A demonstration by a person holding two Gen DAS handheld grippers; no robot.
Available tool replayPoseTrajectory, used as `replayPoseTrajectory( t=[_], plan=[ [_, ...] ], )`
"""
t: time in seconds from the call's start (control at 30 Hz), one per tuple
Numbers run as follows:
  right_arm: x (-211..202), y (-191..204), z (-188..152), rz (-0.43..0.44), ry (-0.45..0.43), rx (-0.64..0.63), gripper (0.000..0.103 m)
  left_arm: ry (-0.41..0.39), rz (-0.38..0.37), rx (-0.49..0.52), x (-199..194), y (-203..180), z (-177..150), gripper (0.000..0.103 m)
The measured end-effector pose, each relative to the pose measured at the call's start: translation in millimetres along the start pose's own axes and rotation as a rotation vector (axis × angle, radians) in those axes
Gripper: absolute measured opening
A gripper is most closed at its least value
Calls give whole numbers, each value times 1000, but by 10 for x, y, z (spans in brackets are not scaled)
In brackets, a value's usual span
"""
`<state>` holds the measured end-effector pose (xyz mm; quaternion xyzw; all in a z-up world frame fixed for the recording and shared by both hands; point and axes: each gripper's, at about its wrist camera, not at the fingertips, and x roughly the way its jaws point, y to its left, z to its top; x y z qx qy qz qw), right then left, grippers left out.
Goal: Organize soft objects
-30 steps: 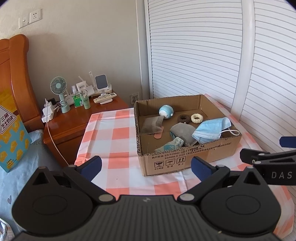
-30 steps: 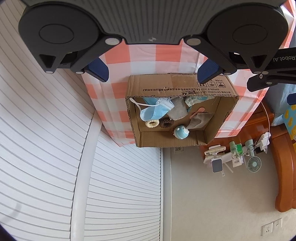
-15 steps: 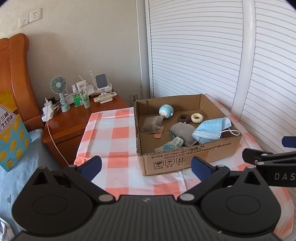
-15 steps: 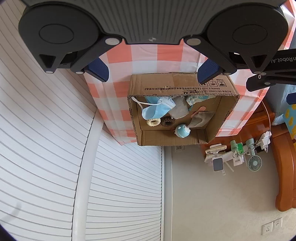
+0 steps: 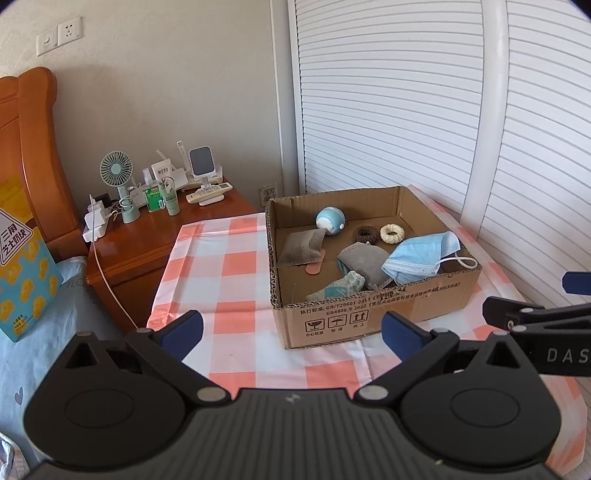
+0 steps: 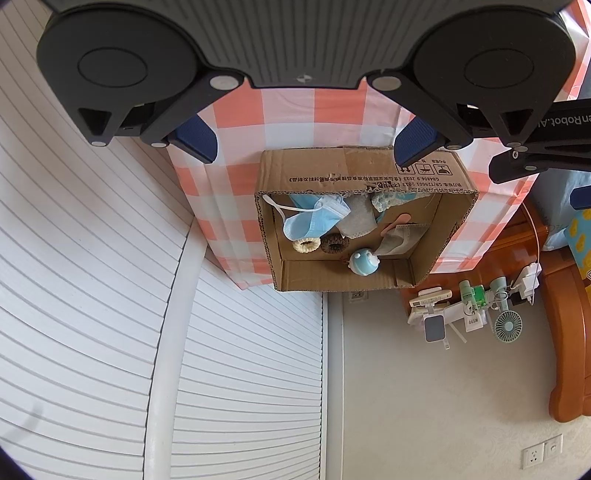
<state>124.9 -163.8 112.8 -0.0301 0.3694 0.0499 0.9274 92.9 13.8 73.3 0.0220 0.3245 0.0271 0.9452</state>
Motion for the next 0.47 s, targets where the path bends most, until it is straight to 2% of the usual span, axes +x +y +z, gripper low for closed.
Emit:
replayPoseTrajectory(
  t=[0.47],
  plan=[
    [-7,-5,-6,1,-2,1,103,1,-2,1,5,-11,-5,102]
  ],
)
